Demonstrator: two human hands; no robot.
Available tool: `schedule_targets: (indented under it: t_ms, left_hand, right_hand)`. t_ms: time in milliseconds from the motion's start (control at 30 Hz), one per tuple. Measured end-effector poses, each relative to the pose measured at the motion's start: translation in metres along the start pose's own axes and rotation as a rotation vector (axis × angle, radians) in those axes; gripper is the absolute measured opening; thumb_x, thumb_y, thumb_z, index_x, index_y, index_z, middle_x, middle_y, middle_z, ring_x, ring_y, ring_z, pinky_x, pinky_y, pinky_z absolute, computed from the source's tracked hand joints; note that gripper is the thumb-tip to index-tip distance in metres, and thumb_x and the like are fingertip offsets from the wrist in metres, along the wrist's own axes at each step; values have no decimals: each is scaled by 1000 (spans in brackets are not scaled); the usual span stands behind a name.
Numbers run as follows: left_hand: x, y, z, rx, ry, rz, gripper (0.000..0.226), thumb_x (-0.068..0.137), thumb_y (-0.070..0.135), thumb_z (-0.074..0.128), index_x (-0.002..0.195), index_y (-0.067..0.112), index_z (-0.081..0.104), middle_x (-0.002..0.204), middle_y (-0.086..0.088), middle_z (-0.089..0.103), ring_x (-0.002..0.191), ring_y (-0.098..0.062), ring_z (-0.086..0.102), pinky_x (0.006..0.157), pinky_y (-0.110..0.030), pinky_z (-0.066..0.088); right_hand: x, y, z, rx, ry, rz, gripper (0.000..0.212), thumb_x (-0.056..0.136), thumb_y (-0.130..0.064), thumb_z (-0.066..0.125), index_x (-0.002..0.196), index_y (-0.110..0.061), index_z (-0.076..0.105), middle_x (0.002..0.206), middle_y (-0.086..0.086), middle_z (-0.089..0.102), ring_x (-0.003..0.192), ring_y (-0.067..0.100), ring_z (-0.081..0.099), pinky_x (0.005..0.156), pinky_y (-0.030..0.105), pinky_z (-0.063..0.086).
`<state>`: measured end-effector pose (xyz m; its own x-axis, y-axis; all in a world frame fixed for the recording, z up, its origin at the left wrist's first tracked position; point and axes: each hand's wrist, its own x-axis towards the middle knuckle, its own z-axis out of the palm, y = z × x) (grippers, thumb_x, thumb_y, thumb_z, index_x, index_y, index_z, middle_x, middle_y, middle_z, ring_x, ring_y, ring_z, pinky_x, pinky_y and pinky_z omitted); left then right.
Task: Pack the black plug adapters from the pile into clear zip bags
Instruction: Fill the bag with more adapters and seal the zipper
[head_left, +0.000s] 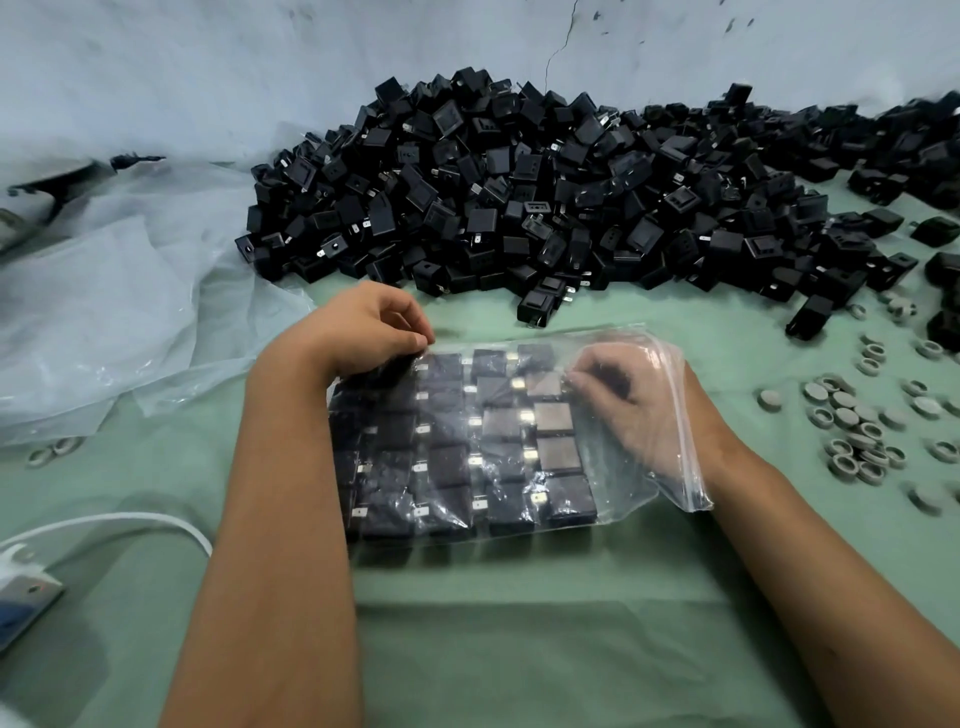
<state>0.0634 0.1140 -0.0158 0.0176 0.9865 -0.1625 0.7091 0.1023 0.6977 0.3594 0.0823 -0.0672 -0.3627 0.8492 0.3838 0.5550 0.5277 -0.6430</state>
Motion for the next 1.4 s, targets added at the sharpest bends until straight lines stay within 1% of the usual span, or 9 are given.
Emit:
schedule_targets:
  t_ms: [200, 333, 467, 633, 900, 1067, 1133, 1300, 1400]
  left_hand:
    - [-5, -8, -7, -58, 128, -71, 23, 102, 13, 60, 85, 16, 75, 75, 4, 77, 72, -14, 67, 64, -28, 50]
    - [-5, -14, -10, -94, 203, -149, 24, 102, 7, 56, 85, 9, 72, 79, -5, 76, 76, -18, 69, 81, -34, 57]
    - [-7, -17, -14, -78, 250, -200, 26, 102, 7, 56, 81, 11, 72, 78, -4, 76, 69, -9, 67, 60, -26, 46]
    - [-6, -16, -13, -74, 248, -203, 25, 100, 6, 57, 82, 11, 72, 79, -4, 75, 71, -9, 67, 59, -23, 44]
    - [-5, -15, -13, -64, 246, -208, 22, 99, 7, 58, 84, 10, 74, 81, -3, 76, 75, -9, 68, 61, -23, 45]
    - [-4, -13, -9, -82, 283, -160, 15, 97, 10, 65, 85, 12, 73, 85, -6, 77, 88, -20, 72, 80, -33, 55]
    - [-1, -9, -6, -71, 324, -116, 13, 96, 15, 67, 84, 16, 73, 87, -4, 75, 86, -20, 70, 74, -31, 53]
    - [2, 0, 2, -69, 296, -60, 13, 96, 16, 67, 84, 17, 72, 84, 0, 75, 80, -16, 66, 68, -28, 49]
    - [2, -6, 0, -63, 292, -104, 15, 96, 10, 64, 85, 15, 72, 87, -4, 75, 87, -22, 71, 78, -36, 57]
  right_hand:
    - [-2, -8, -11, 56, -160, 50, 13, 99, -11, 65, 88, -15, 71, 96, -10, 65, 96, 2, 60, 87, 19, 53]
    - [-3, -12, -15, 59, -177, 38, 11, 99, -13, 65, 91, -11, 71, 96, -5, 65, 95, 10, 62, 88, 32, 57]
    - [-2, -11, -18, 54, -196, 42, 15, 97, -13, 68, 83, -16, 70, 90, -5, 66, 86, 12, 64, 82, 39, 60]
    - [-1, -8, -17, 72, -220, 34, 15, 94, -7, 69, 80, -11, 69, 90, 0, 66, 88, 22, 65, 80, 46, 59]
    - [-2, -8, -17, 59, -203, 42, 15, 94, -8, 69, 80, -13, 70, 89, -1, 67, 87, 21, 66, 79, 45, 60]
    - [-3, -1, -18, 170, -187, 120, 12, 94, -13, 72, 85, -19, 77, 90, -8, 75, 82, 8, 73, 73, 28, 63]
    - [-1, 5, -22, 206, -157, 165, 6, 94, -16, 75, 91, -21, 77, 92, -11, 77, 82, 7, 75, 71, 22, 61]
    - [2, 22, -38, 196, 69, 333, 9, 89, -21, 79, 80, -20, 79, 75, 4, 74, 67, 22, 70, 60, 41, 57]
    - [2, 24, -41, 219, 262, 437, 15, 90, -16, 77, 76, -20, 77, 70, -2, 73, 64, 11, 65, 67, 32, 52]
